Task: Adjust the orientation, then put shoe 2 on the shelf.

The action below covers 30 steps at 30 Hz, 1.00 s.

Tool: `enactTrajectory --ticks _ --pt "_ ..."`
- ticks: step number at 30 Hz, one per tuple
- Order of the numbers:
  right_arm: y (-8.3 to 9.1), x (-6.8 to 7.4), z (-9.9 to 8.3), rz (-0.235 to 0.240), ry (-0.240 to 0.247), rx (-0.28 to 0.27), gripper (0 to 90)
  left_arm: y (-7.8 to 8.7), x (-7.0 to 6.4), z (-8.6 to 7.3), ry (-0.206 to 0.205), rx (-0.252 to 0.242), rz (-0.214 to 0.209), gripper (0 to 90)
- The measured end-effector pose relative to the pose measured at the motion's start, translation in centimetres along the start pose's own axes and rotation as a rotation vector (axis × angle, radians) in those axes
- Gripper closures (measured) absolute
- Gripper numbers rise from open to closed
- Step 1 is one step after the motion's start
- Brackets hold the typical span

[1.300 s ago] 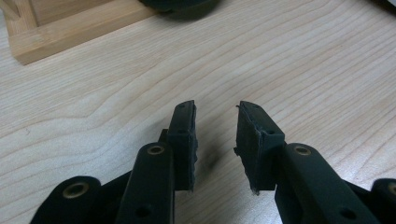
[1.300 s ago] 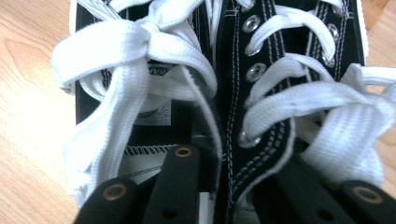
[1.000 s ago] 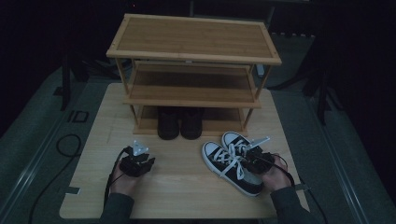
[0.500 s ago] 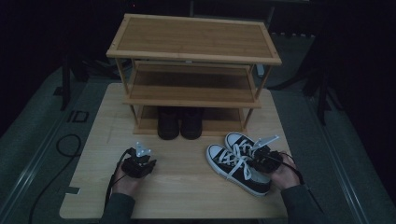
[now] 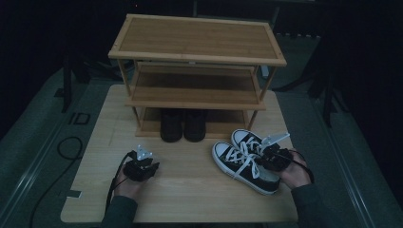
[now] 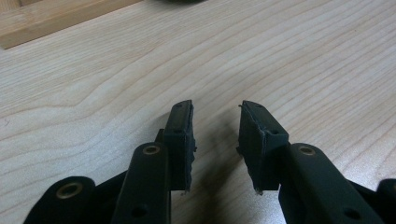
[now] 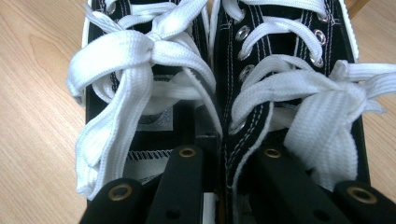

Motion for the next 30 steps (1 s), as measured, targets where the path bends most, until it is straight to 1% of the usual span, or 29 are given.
enactTrajectory --ticks 6,8,16,23,24,27,28,29,30 --pt "0.1 -0.1 0.3 0.006 0.005 -0.007 85.8 0.0 0.0 0.0 0.001 -0.007 -0.001 65.1" --pt "0.2 -0.2 0.6 0.016 0.011 -0.015 85.7 0.0 0.0 0.0 0.003 -0.010 -0.001 65.0" --pt "0.7 -0.3 1.6 0.034 0.046 -0.026 85.7 -0.1 0.0 0.0 0.004 -0.016 -0.002 64.7" --pt "1.0 -0.3 2.2 0.032 0.060 -0.031 85.8 -0.1 0.0 0.0 0.005 -0.016 -0.002 64.5" --pt "1.1 -0.3 2.4 0.040 0.066 -0.034 85.8 -0.1 0.0 0.0 0.004 -0.016 -0.002 64.5" --pt "1.2 -0.3 2.7 0.043 0.078 -0.036 85.8 -0.1 0.0 0.0 0.006 -0.018 -0.005 64.5" --pt "1.3 -0.2 2.9 0.046 0.091 -0.041 85.8 -0.1 0.0 0.0 0.005 -0.018 -0.005 64.5" --pt "1.3 -0.2 2.9 0.046 0.091 -0.041 85.8 -0.1 0.0 0.0 0.005 -0.018 -0.005 64.5" --pt "1.4 0.0 3.2 0.057 0.104 -0.045 85.8 -0.1 0.0 0.0 0.006 -0.018 -0.004 64.5"
Point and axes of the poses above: each handheld gripper's, and its own axes: y roughly backward along the jaws, z roughly out of its top, x roughly to its left, the point moved 10 cm from there along -y, roughly forward along the jaws, and after that the axes turned 13 degrees about -z, right-handed, at the moved point
